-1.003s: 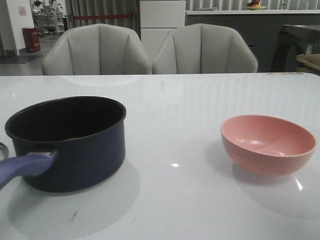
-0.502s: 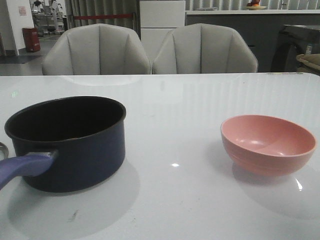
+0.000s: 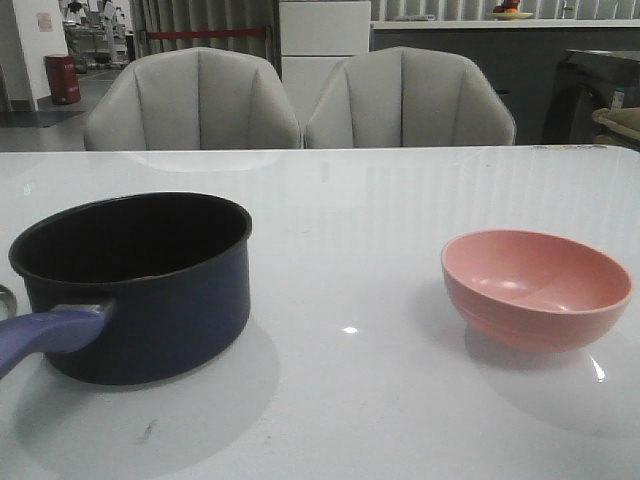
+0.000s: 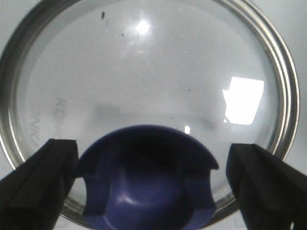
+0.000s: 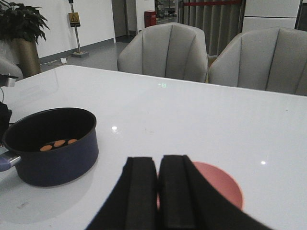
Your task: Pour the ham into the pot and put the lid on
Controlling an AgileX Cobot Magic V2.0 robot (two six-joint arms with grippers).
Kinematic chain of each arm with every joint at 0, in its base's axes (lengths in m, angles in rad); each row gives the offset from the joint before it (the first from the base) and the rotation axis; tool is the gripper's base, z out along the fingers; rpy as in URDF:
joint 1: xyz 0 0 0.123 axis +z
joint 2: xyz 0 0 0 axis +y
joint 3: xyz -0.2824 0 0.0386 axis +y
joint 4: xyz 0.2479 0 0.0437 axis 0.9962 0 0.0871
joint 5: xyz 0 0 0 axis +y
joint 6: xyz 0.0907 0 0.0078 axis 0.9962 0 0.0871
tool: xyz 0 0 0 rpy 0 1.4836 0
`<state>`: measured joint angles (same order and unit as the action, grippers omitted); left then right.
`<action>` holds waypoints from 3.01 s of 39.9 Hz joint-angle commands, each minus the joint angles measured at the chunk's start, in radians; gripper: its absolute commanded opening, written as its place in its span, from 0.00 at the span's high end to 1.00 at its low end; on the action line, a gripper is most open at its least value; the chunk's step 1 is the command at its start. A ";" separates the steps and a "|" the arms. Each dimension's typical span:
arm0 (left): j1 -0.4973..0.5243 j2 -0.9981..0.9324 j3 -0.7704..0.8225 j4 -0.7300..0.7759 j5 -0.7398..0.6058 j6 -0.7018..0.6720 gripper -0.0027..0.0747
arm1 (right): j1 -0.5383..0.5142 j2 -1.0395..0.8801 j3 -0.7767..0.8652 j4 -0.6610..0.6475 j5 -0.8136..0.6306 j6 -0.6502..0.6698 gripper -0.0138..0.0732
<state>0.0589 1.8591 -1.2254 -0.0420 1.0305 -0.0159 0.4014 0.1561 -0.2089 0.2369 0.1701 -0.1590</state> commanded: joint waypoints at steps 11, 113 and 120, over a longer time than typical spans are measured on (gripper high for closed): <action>0.000 -0.044 -0.035 -0.016 0.012 0.000 0.40 | 0.004 0.009 -0.027 0.003 -0.081 -0.009 0.65; -0.474 -0.149 -0.353 -0.006 0.257 0.028 0.69 | 0.004 0.009 -0.027 0.003 -0.081 -0.009 0.65; -0.474 -0.149 -0.353 -0.006 0.257 0.028 0.69 | 0.004 0.009 -0.027 0.003 -0.081 -0.009 0.65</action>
<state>-0.4066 1.7590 -1.5436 -0.0398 1.2388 0.0145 0.4014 0.1561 -0.2071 0.2369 0.1701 -0.1590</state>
